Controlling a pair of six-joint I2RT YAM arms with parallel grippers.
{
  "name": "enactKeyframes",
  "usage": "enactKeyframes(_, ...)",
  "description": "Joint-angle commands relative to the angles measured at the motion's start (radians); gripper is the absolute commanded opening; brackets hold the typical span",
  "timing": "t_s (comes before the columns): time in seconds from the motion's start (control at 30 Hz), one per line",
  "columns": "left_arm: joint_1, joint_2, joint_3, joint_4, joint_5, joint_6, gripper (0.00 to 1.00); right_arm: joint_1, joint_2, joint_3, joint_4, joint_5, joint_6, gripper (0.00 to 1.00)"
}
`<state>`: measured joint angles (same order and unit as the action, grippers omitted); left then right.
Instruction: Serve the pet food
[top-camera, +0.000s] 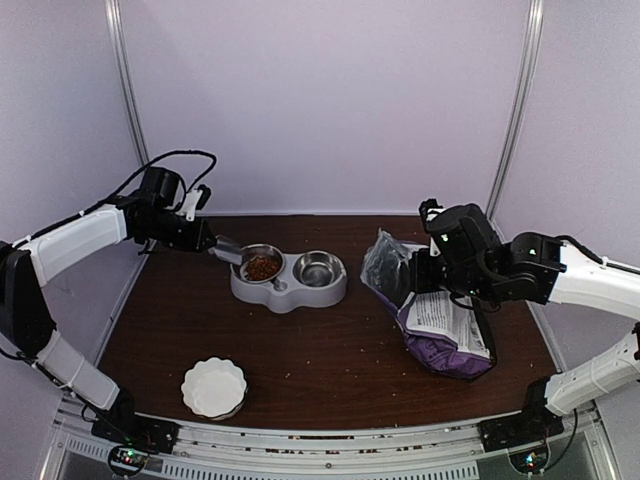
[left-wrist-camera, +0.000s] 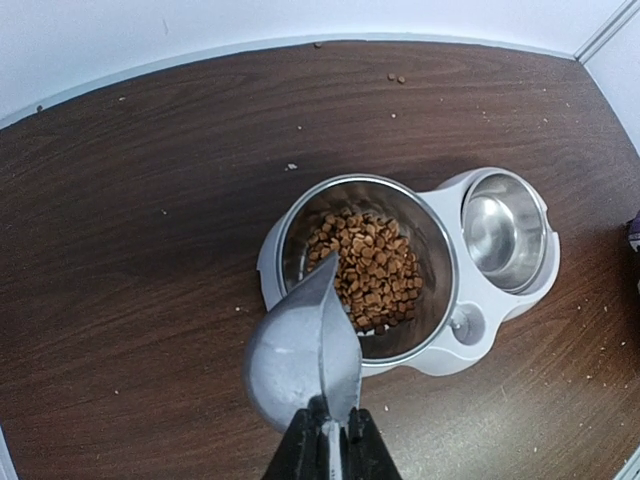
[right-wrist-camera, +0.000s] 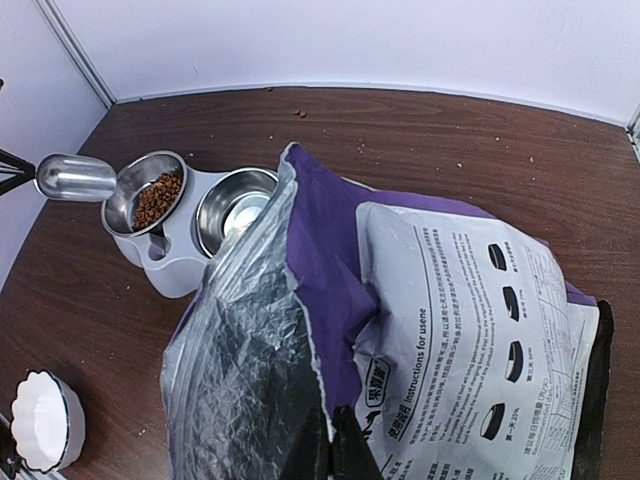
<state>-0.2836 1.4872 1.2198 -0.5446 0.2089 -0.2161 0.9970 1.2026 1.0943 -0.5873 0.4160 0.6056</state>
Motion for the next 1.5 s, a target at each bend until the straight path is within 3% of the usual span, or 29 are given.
enactKeyframes(0.0, -0.004, -0.076, 0.004, 0.072, 0.007, 0.026, 0.0, -0.008, -0.02, 0.028, 0.003, 0.014, -0.018, 0.0)
enactKeyframes(0.37, -0.053, -0.296, -0.094, 0.169, 0.168, -0.011, 0.0, -0.002, -0.018, 0.058, 0.052, -0.046, -0.07, 0.0)
enactKeyframes(0.67, -0.232, -0.448, -0.236, 0.275, 0.231, -0.171, 0.0, 0.026, 0.052, 0.095, 0.11, -0.097, -0.081, 0.0)
enactKeyframes(0.93, -0.409, -0.441, -0.301, 0.381, 0.205, -0.285, 0.0, 0.056, 0.123, 0.135, 0.155, -0.138, -0.085, 0.0)
enactKeyframes(1.47, -0.549, -0.272, -0.241, 0.579, 0.235, -0.33, 0.0, 0.076, 0.171, 0.144, 0.174, -0.151, -0.088, 0.0)
